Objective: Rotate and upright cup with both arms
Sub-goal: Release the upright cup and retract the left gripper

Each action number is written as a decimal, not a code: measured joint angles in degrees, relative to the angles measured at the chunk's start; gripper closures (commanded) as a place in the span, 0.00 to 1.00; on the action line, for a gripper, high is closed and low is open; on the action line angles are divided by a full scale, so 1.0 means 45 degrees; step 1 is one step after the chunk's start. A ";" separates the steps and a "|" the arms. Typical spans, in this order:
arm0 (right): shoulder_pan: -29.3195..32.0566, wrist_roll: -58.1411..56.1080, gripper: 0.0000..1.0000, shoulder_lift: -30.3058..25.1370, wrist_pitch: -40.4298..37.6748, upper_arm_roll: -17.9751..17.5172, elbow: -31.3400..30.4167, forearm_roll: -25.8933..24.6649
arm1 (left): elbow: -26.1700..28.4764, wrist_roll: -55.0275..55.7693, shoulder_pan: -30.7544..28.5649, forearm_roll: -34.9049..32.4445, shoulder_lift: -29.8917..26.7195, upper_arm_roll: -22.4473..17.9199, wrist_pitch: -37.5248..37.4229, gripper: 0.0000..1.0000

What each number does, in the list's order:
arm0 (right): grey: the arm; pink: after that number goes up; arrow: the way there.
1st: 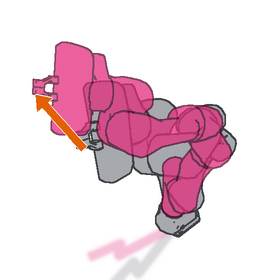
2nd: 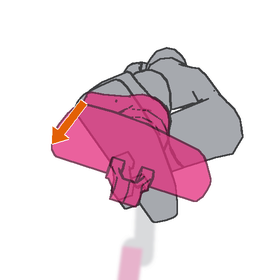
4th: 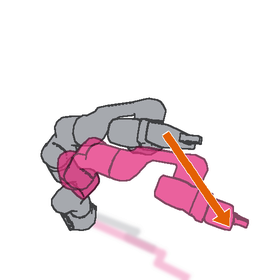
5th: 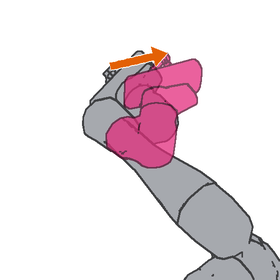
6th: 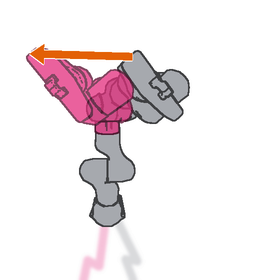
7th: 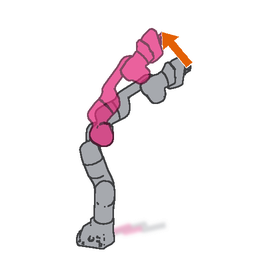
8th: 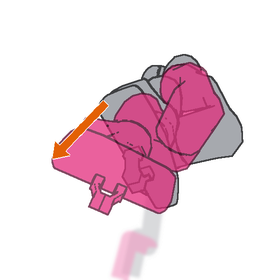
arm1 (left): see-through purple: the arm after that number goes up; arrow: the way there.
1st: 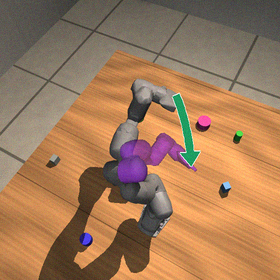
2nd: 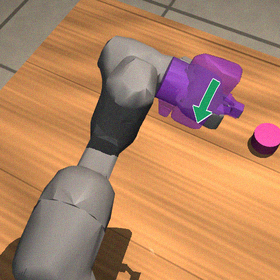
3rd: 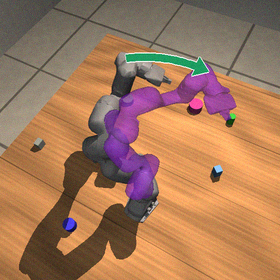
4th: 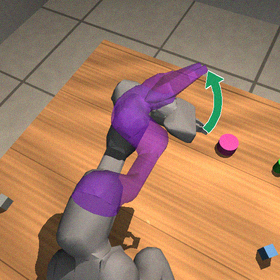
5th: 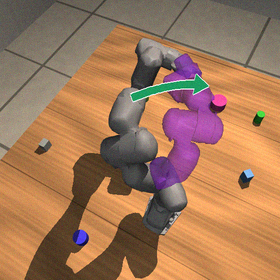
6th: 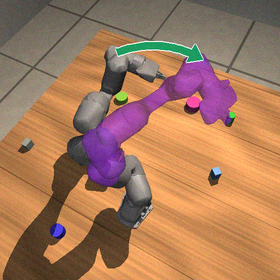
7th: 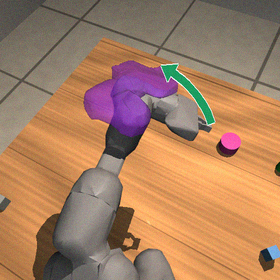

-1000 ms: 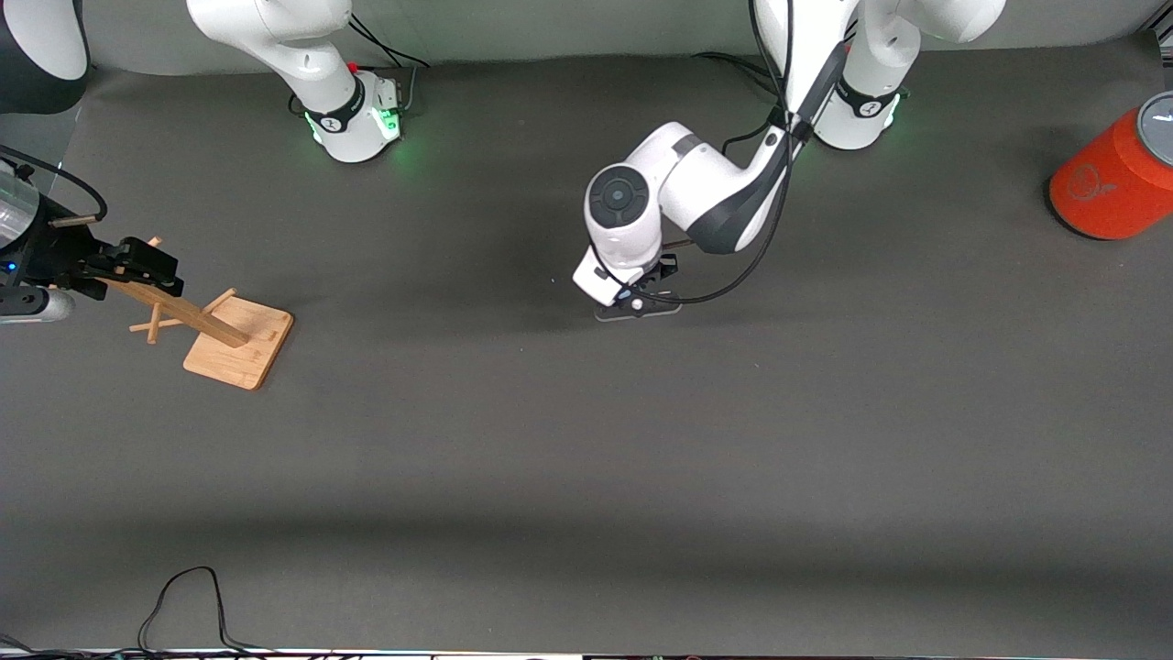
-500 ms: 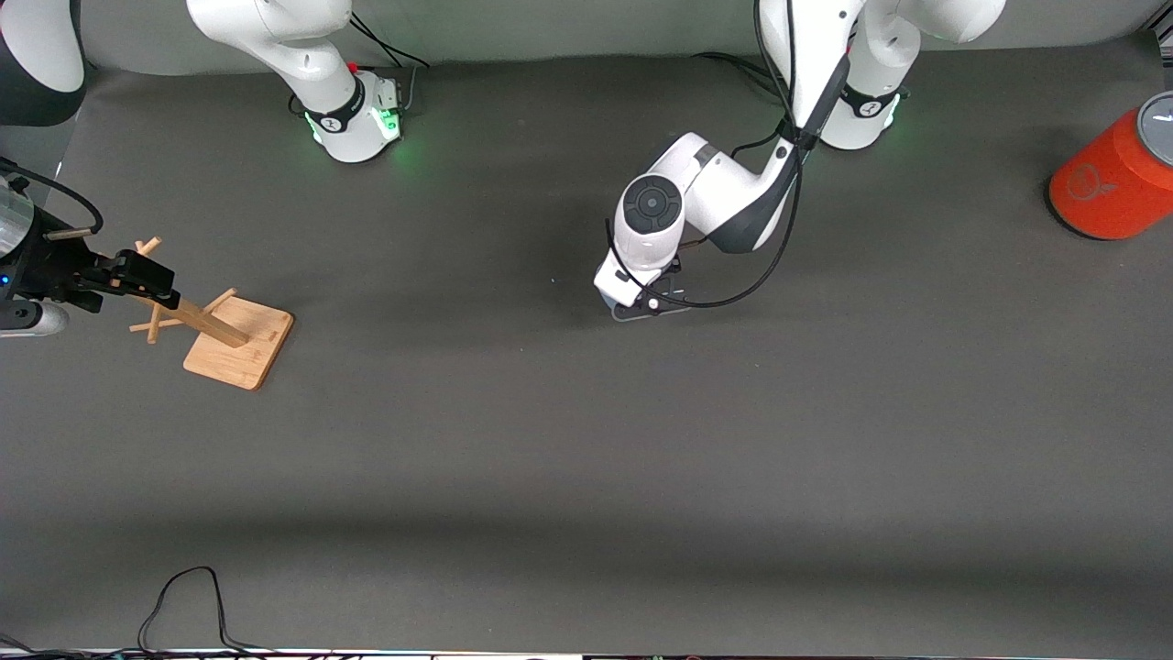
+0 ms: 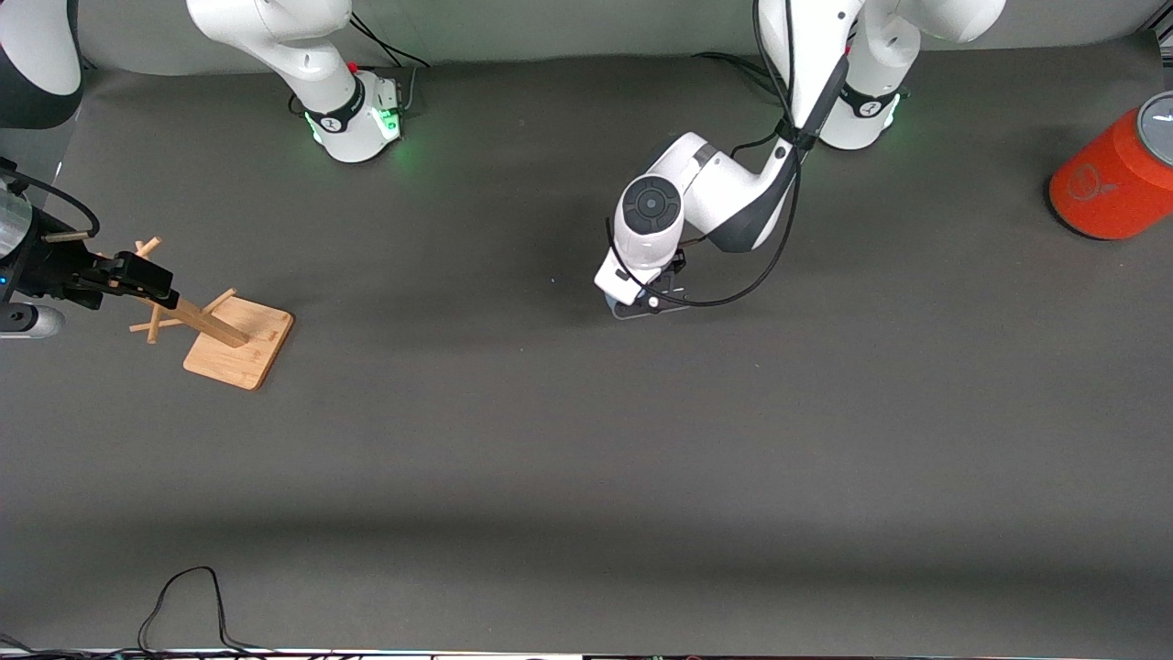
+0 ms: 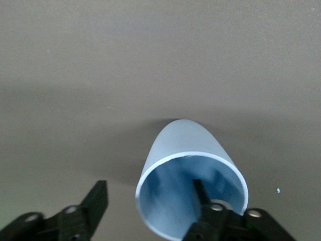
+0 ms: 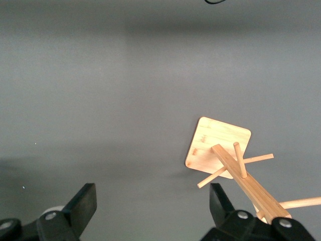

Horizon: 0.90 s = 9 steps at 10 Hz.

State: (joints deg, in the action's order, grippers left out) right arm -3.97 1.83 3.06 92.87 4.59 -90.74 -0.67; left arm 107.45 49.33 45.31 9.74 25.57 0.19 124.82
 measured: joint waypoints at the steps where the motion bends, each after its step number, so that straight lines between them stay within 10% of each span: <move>1: 0.0001 0.0243 0.00 0.0000 -0.0055 0.0071 -0.0001 0.0248 | -0.0393 -0.0175 -0.0049 -0.0005 -0.0141 -0.0069 -0.0815 0.00; 9: -0.0033 0.0513 0.00 -0.0003 -0.0133 0.0269 -0.0015 0.0530 | -0.2252 -0.4132 -0.3988 -0.2416 -0.3473 -0.0858 -0.4628 0.00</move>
State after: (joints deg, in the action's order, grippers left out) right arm -4.12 4.14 3.05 92.28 5.80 -90.81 1.72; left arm 97.31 30.74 27.36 -1.13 9.94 -3.68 103.99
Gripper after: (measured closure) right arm 0.000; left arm 0.000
